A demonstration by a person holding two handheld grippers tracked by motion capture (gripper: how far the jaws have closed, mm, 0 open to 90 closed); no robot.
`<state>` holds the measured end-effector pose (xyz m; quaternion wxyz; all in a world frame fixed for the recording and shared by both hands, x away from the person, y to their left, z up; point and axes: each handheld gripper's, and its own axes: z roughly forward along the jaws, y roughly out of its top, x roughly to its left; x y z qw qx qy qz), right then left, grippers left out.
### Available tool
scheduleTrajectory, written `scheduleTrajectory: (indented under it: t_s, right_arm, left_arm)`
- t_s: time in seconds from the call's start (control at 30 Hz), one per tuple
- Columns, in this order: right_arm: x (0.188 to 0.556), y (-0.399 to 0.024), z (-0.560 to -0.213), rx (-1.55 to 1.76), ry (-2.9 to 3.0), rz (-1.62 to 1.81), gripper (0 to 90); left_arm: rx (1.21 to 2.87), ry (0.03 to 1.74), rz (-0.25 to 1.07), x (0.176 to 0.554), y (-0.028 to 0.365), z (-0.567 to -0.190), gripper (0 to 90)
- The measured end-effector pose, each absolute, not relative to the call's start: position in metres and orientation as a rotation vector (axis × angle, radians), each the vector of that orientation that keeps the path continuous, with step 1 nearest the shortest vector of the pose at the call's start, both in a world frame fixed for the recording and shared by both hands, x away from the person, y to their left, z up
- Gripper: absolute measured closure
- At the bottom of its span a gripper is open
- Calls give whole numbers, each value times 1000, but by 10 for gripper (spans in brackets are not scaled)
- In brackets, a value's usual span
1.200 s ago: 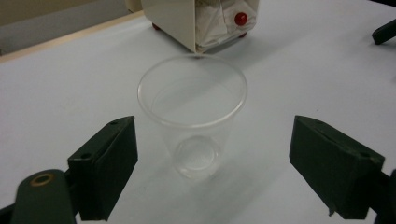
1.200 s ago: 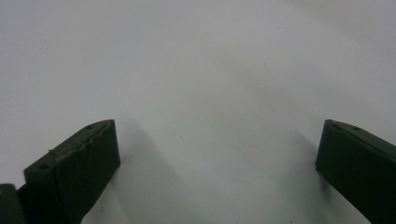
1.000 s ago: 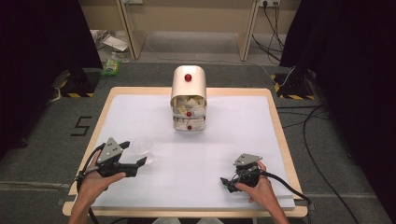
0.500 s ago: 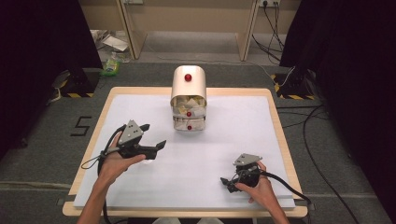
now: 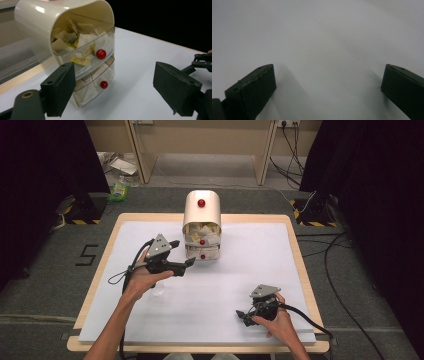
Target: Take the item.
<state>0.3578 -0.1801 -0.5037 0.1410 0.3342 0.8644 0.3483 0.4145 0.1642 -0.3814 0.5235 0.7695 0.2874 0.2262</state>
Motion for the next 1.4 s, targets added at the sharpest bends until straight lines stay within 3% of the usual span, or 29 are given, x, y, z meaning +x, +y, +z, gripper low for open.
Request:
scheduleTrajectory:
  t_s: [0.93, 1.4]
  right_arm:
    - [358, -180, -504, 969, 2495, 1010, 2]
    - [358, -180, -504, 965, 2495, 1009, 2]
  left_arm:
    - [1890, 664, 584, 468, 123, -384, 192]
    - [1930, 662, 570, 452, 120, -384, 191]
